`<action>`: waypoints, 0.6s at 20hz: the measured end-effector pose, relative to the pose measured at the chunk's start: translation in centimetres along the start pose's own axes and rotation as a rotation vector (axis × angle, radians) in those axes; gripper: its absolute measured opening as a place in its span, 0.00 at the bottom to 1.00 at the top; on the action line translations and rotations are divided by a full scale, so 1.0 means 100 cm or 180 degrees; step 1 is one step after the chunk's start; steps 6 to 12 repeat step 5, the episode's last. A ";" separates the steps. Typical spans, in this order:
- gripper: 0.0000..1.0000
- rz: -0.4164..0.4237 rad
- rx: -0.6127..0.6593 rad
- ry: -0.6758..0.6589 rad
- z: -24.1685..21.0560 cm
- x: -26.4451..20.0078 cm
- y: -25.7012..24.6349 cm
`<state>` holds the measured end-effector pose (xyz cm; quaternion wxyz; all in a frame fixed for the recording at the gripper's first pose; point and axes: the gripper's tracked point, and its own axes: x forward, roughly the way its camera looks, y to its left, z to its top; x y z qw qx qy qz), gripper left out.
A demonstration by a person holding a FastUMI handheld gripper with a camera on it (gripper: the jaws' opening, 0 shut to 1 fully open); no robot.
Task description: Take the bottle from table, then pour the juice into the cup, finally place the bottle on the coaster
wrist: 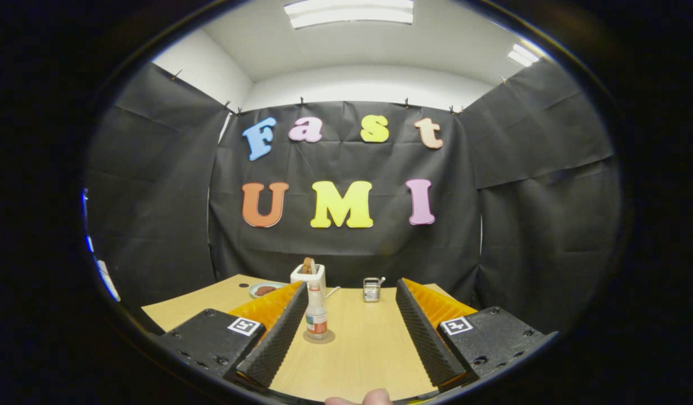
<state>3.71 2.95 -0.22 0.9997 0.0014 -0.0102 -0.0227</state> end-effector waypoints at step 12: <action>1.00 0.0008 -0.0059 -0.0057 0.006 -0.003 0.005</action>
